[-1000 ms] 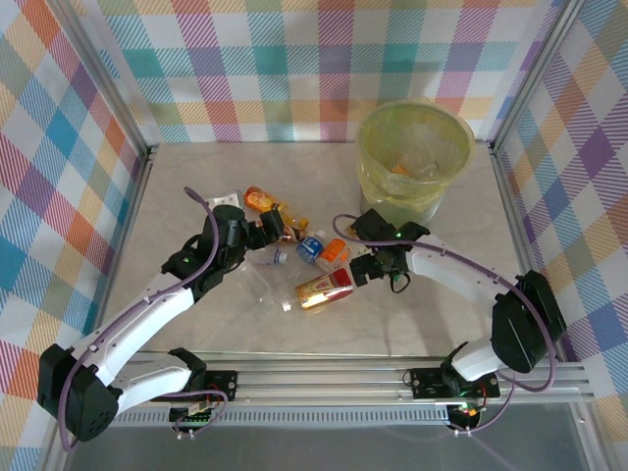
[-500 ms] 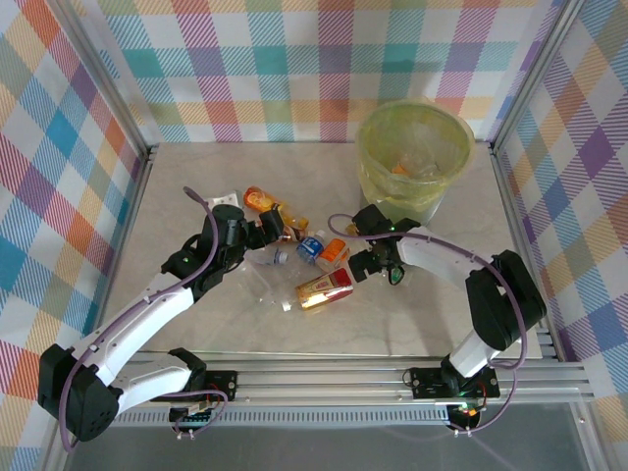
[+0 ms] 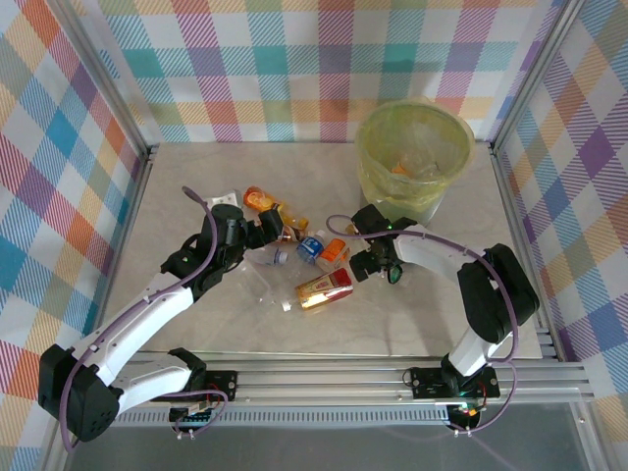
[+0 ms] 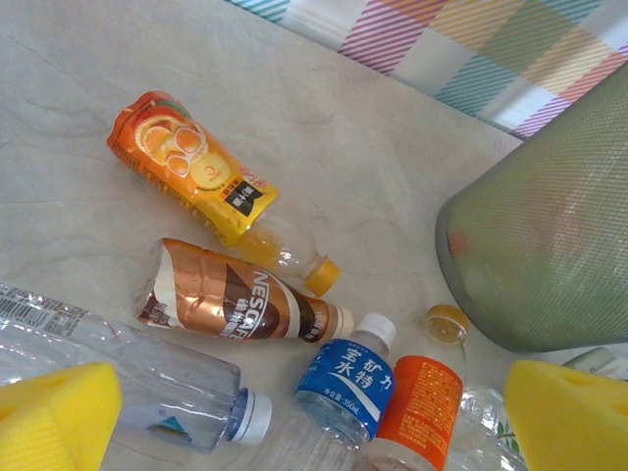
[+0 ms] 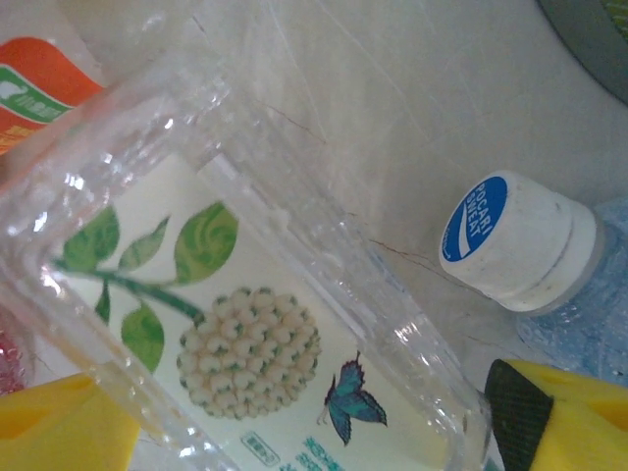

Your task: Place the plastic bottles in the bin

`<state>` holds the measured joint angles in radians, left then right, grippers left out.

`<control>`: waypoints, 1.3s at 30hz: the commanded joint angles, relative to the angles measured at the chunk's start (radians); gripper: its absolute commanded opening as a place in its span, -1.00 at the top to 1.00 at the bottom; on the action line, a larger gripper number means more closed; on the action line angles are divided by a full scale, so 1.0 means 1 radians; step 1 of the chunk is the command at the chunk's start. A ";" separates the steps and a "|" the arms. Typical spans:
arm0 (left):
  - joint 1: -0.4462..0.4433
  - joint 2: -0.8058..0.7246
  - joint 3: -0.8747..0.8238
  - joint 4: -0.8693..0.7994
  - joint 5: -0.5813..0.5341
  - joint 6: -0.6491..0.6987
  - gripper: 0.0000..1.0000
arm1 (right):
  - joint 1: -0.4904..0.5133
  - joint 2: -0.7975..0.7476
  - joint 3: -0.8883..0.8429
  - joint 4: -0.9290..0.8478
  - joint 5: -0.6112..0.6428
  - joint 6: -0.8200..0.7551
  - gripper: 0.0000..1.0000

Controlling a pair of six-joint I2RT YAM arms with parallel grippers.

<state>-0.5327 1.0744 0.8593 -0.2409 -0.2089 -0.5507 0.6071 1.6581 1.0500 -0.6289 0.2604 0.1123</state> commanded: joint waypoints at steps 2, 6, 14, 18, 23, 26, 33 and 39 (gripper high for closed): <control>0.014 0.008 -0.001 0.014 0.017 -0.003 -1.00 | -0.004 0.008 0.022 -0.021 -0.033 -0.002 -0.65; 0.016 0.013 0.001 0.017 0.021 -0.005 -1.00 | -0.004 -0.001 0.013 -0.039 -0.042 0.010 -0.54; 0.016 0.021 0.003 0.020 0.027 -0.005 -1.00 | -0.005 -0.041 -0.032 -0.040 -0.097 0.035 -0.36; 0.018 0.026 0.006 0.022 0.031 -0.006 -1.00 | -0.004 -0.041 -0.041 -0.042 -0.119 0.041 -0.34; 0.017 0.029 0.004 0.020 0.032 -0.008 -1.00 | -0.004 -0.020 -0.026 -0.031 -0.108 0.029 -0.50; 0.017 0.025 0.002 0.018 0.032 -0.008 -1.00 | -0.005 0.014 -0.001 -0.029 -0.101 0.019 -0.53; 0.019 0.015 -0.003 0.010 0.023 -0.008 -1.00 | -0.004 0.074 0.035 -0.017 -0.101 -0.003 -0.53; 0.020 0.008 -0.006 0.007 0.016 -0.008 -1.00 | -0.004 0.073 0.047 -0.025 -0.108 -0.007 -0.38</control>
<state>-0.5266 1.1004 0.8593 -0.2344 -0.1841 -0.5549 0.6071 1.7359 1.0714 -0.6441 0.1699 0.1135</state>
